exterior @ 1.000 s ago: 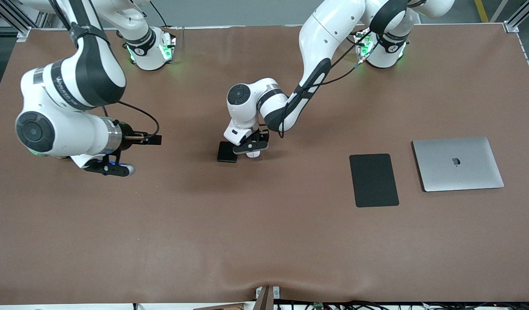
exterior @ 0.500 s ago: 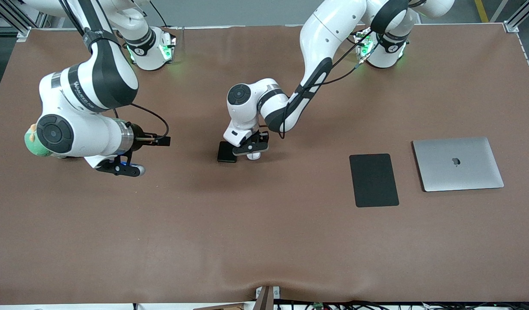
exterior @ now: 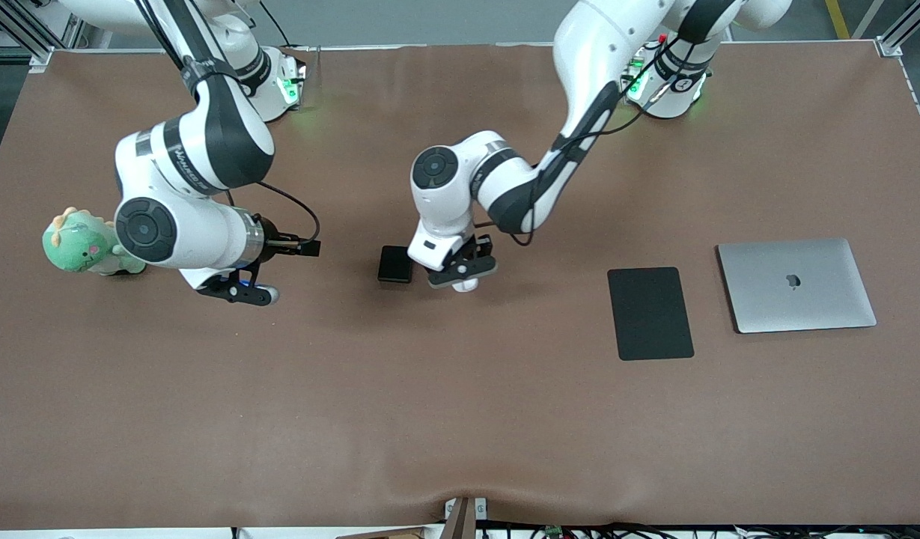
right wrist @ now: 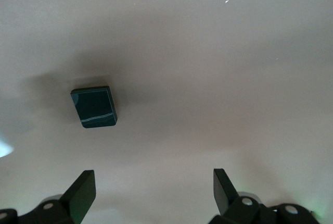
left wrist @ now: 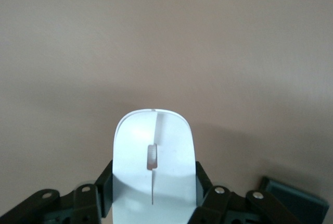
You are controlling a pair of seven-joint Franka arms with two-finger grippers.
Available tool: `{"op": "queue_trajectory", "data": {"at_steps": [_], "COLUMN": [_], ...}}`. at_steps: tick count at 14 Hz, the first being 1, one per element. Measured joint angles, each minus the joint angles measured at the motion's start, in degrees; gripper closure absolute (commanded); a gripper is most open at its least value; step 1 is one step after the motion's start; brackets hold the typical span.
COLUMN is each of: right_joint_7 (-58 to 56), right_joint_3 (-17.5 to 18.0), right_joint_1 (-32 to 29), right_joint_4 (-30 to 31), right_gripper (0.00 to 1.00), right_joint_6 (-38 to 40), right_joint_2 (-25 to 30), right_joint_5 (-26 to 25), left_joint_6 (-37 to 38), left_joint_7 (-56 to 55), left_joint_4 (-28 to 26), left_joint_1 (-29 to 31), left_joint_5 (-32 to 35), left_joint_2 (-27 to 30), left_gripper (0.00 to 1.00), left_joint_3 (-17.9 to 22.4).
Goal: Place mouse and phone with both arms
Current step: 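Carry the mouse toward the pad while the right gripper grasps the phone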
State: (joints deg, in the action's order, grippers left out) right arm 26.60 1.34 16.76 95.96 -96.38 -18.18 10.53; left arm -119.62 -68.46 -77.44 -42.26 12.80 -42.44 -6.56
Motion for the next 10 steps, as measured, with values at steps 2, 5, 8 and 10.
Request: {"op": "queue_trajectory", "data": {"at_steps": [2,5,8,10], "right_joint_7": [0.39,3.44,6.23,7.44], "right_joint_3": [0.02,0.06,0.06,0.07], "right_joint_1": [0.45,2.9,5.47,6.91], "right_joint_4": [1.99,4.27,4.79,5.42], "right_gripper": [0.0,0.0,0.0,0.0], "right_joint_6": [-2.61,-7.26,-10.37,-13.16], "right_joint_2": [0.0,-0.02,-0.02,-0.3], "right_joint_5": [1.18,2.1,2.11,2.12], "left_joint_6": [2.1,4.84,9.57,11.94], "left_joint_7": [2.06,5.51,10.94,16.45], "left_joint_4": [0.05,-0.41,-0.85,-1.04], "left_joint_1": [3.91,8.19,12.26,16.22], "left_joint_5": [-0.26,-0.88,-0.88,-0.89], "left_joint_2": [3.78,8.19,11.22,12.69], "left_gripper": [0.66,0.67,0.67,0.67], "left_joint_3": [-0.73,-1.08,-1.09,-1.09]}}
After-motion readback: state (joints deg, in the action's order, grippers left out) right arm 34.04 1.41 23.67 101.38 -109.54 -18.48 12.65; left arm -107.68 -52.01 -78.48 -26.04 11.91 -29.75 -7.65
